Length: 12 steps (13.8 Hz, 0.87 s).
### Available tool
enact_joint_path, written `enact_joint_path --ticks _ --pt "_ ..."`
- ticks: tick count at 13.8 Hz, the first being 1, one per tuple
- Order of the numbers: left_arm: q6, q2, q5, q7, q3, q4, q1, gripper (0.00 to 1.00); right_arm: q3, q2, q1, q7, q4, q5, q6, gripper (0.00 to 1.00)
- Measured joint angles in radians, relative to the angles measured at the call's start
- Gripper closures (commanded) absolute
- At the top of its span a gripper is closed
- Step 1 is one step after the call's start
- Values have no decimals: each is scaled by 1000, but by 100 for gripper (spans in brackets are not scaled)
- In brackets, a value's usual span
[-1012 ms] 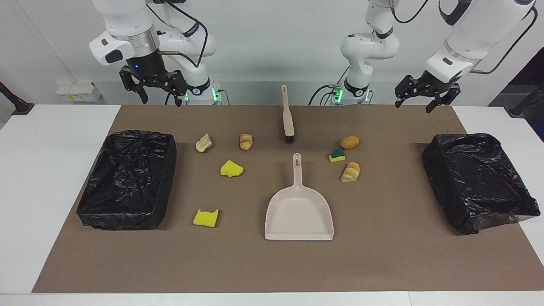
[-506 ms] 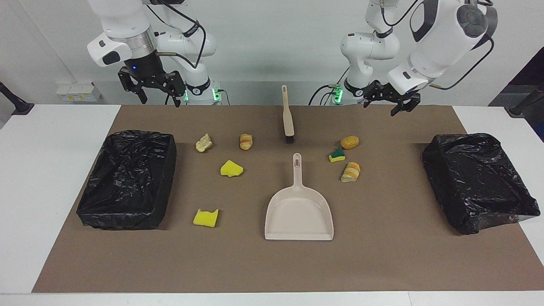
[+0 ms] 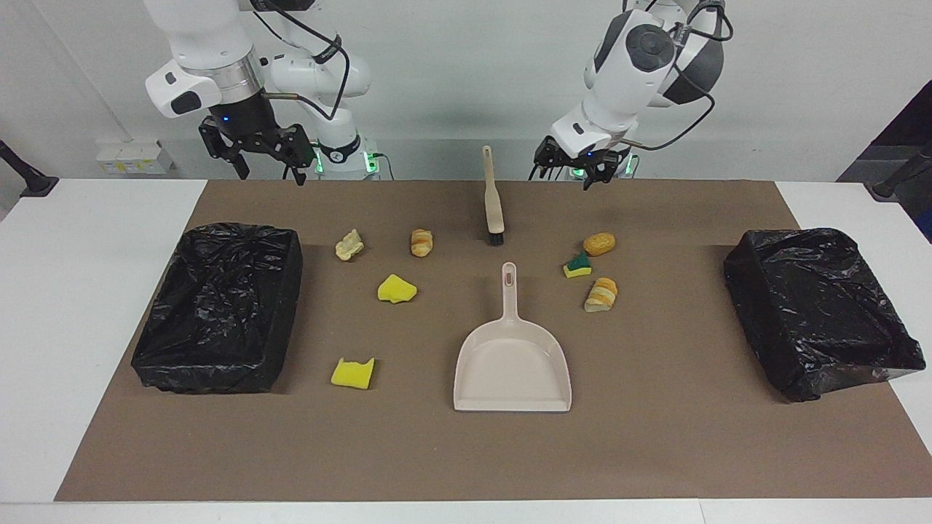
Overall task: Sweep and dump trash in bin
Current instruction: 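Reach the left gripper to the brush while the right gripper reaches the dustpan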
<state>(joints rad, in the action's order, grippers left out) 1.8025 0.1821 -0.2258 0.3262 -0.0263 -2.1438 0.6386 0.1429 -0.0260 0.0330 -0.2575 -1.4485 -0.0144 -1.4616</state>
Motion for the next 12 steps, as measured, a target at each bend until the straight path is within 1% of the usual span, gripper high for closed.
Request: enact_joint_path --ticks 4,6,9,11,12 --pt "187 -2 0 140 -3 -174 159 0 4 -2 -14 -6 -20 0 -69 0" --pt "261 -2 0 207 -6 -237 233 0 5 -23 -54 -56 -29 0 -128 0" --pt "337 -1 0 299 -8 -291 324 0 7 -88 -150 -154 -34 -2 -219 0" --pt "386 -1 0 368 -8 -323 380 0 8 -163 -239 -244 -15 -26 -257 0" --pt "406 -1 0 400 -8 -335 399 11 8 -206 -285 -294 11 -44 -268 0"
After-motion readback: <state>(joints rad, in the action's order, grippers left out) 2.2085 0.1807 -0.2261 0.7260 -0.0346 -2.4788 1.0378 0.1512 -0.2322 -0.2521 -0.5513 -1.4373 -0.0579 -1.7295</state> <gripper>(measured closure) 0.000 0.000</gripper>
